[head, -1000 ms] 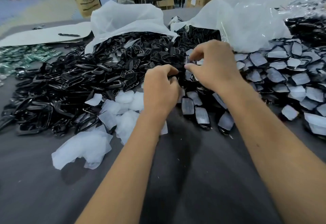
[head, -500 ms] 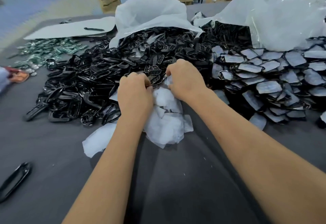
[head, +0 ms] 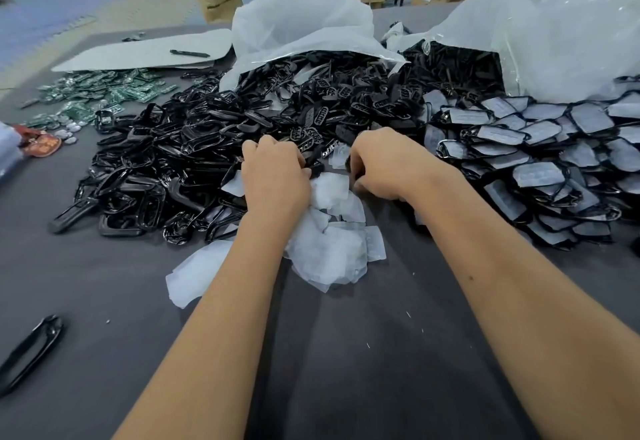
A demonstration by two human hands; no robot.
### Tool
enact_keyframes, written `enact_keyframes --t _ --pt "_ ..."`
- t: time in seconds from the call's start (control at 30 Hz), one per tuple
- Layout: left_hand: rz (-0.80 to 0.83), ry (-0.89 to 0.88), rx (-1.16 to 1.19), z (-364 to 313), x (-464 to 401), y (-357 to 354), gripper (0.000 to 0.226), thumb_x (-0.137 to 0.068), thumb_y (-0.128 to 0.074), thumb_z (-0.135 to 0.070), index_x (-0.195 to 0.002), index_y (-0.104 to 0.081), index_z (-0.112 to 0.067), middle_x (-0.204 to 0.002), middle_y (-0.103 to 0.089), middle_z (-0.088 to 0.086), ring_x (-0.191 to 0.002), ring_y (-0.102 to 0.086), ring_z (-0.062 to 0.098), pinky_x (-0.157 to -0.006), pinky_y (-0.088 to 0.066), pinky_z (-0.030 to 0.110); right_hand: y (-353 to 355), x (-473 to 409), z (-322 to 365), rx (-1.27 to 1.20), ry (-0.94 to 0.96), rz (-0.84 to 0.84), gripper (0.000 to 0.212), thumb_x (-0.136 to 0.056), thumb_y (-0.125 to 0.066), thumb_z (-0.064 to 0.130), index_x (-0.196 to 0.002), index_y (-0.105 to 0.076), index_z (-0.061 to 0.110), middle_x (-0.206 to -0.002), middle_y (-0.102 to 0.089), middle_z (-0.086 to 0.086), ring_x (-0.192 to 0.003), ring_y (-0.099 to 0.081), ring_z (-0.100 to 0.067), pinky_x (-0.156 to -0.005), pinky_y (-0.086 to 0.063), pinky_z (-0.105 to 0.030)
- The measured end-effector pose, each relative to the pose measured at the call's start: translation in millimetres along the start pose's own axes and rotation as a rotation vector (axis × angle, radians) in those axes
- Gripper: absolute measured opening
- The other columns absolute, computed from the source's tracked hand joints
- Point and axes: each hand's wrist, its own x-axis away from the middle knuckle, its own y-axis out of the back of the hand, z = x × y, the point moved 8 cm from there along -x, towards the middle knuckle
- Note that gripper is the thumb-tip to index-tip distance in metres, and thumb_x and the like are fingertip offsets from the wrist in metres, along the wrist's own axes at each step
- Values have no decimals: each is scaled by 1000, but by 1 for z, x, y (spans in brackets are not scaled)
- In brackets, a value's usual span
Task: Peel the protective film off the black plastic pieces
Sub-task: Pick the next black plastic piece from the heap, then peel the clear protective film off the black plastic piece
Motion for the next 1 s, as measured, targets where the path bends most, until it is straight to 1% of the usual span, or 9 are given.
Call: enact_keyframes --t 0.1,0.2,0.3,0.37,0.47,0.63,0.73,0.87,1.0 --pt "10 -23 -8 -1 -3 1 16 -99 -66 -33 -100 -73 -18 -115 -67 4 -119 -51 28 -103 -32 34 7 0 -8 -60 -20 -154 10 -93 -75 17 -100 -72 11 -104 -69 -12 -92 -68 -34 -84 -60 -45" --pt "-53 -25 88 -1 0 9 16 -101 -63 -30 -97 -69 -15 -109 -68 5 -111 -56 28 -103 -32 35 17 3 -16 -266 -37 -331 12 -90 -81 25 -89 -78 13 -88 -73 -7 -82 -69 -24 -76 -58 -36" --pt "-122 4 75 1 5 17 31 -106 -50 -37 -103 -70 -13 -108 -66 11 -109 -55 32 -99 -32 37 21 9 -15 -524 -21 -465 19 -90 -81 30 -82 -78 12 -74 -69 1 -70 -64 -13 -71 -52 -26" --pt "-124 31 3 6 6 18 28 -107 -48 -33 -114 -69 -16 -118 -63 10 -116 -51 33 -98 -34 39 14 12 -12 -670 -30 -506 21 -91 -80 31 -81 -77 12 -68 -67 5 -64 -61 -8 -67 -49 -22" --pt "-45 63 -46 13 9 14 27 -99 -63 -23 -125 -67 -19 -129 -59 9 -124 -47 34 -97 -41 44 -7 15 -8 -876 -67 -516 19 -94 -76 27 -82 -73 12 -66 -69 2 -58 -65 -11 -63 -50 -23" --pt "-75 126 118 19 10 23 20 -92 -65 -7 -107 -74 -17 -112 -70 5 -114 -60 29 -87 -52 41 -34 15 -2 -1085 -43 -490 14 -97 -72 21 -87 -72 11 -71 -73 -4 -61 -72 -14 -63 -57 -34" --pt "-184 139 188 22 18 35 29 -88 -56 3 -104 -75 -12 -100 -73 5 -105 -63 30 -83 -53 41 -38 17 -7 -1174 -47 -529 13 -97 -73 23 -87 -72 14 -73 -73 -1 -63 -72 -15 -57 -55 -31" --pt "-386 81 354 19 28 53 13 -91 -64 -4 -98 -72 -12 -93 -72 1 -91 -67 21 -84 -52 35 -42 20 -14 -1383 -82 -517 15 -94 -78 26 -84 -74 15 -63 -68 2 -54 -64 -12 -48 -48 -24" --pt "-379 74 576 11 39 51 18 -94 -64 -8 -111 -68 -14 -90 -66 3 -85 -64 20 -83 -53 39 -43 21 -11 -1532 -43 -468 16 -93 -80 26 -81 -73 18 -56 -57 1 -45 -50 -12 -40 -37 -21"
